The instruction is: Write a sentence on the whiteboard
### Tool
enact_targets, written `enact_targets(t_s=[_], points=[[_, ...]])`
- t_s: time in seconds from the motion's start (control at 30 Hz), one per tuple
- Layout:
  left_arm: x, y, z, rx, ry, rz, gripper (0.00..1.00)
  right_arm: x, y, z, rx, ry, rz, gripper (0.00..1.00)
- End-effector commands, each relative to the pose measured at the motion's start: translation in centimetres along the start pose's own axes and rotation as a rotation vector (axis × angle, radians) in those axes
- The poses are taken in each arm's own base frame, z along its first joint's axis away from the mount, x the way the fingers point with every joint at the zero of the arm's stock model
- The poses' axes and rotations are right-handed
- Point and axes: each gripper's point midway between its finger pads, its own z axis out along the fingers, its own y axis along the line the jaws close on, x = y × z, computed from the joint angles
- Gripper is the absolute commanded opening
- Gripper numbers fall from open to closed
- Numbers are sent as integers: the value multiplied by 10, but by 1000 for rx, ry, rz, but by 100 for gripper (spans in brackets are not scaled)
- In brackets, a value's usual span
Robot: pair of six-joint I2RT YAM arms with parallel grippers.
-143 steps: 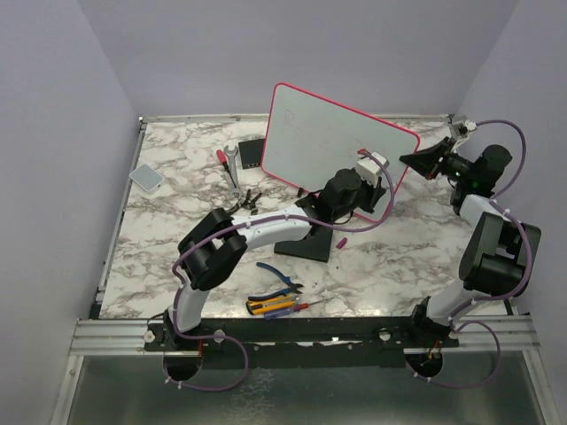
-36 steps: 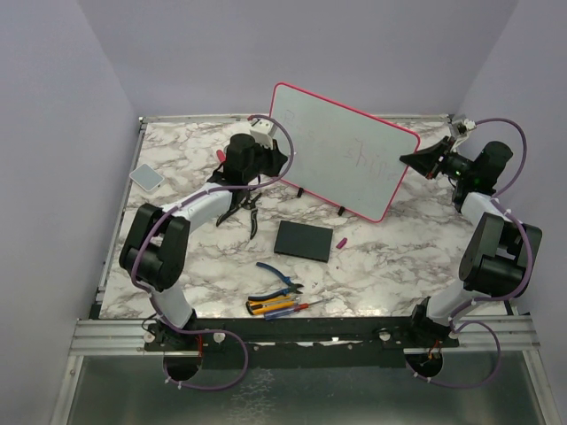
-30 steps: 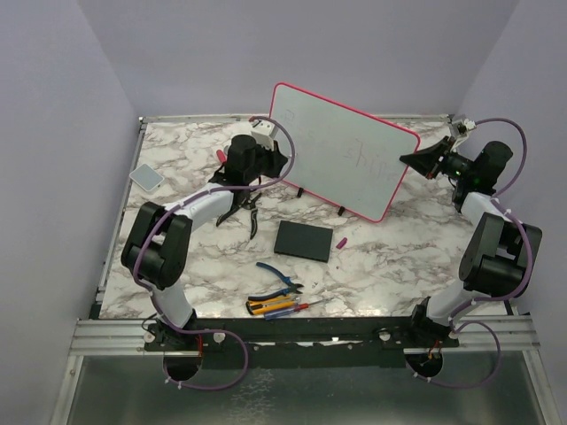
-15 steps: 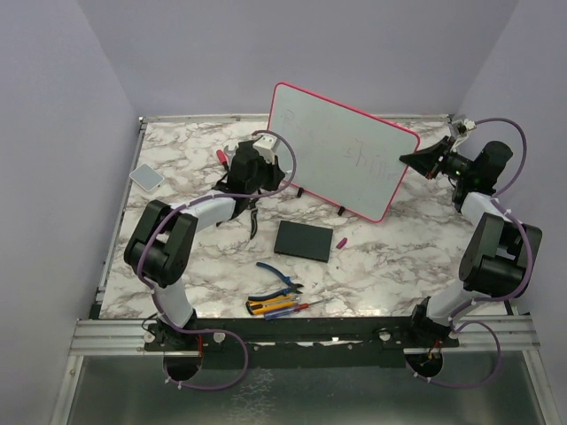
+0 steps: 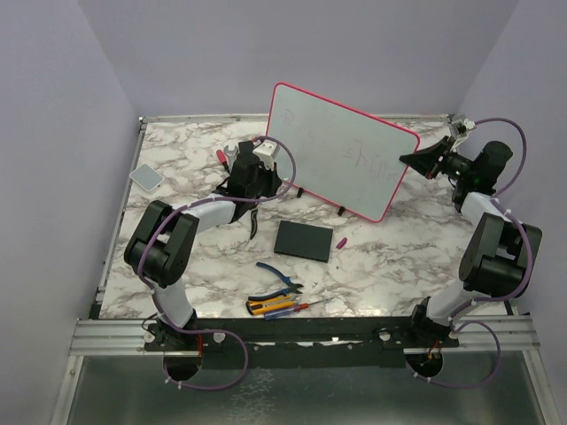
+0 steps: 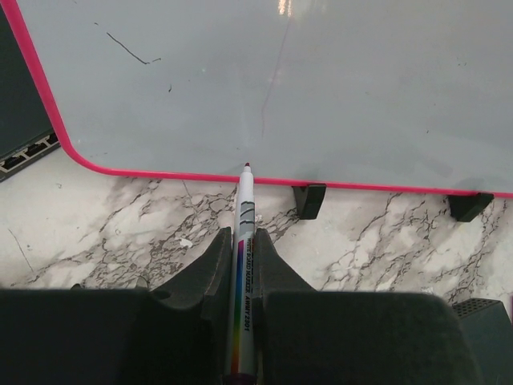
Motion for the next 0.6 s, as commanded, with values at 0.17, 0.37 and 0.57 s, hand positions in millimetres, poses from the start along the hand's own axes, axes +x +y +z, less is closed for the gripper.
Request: enact_targets(t_s=[0.17, 0.37, 0.57], points=[[-22, -1, 3, -6, -49, 19, 0, 14, 4, 4, -17, 24, 14, 1], [-31, -5, 7, 8, -67, 16, 0, 14, 4, 4, -17, 24, 13, 1], [-41, -7, 9, 18, -88, 12, 0, 14, 5, 5, -18, 26, 14, 1]])
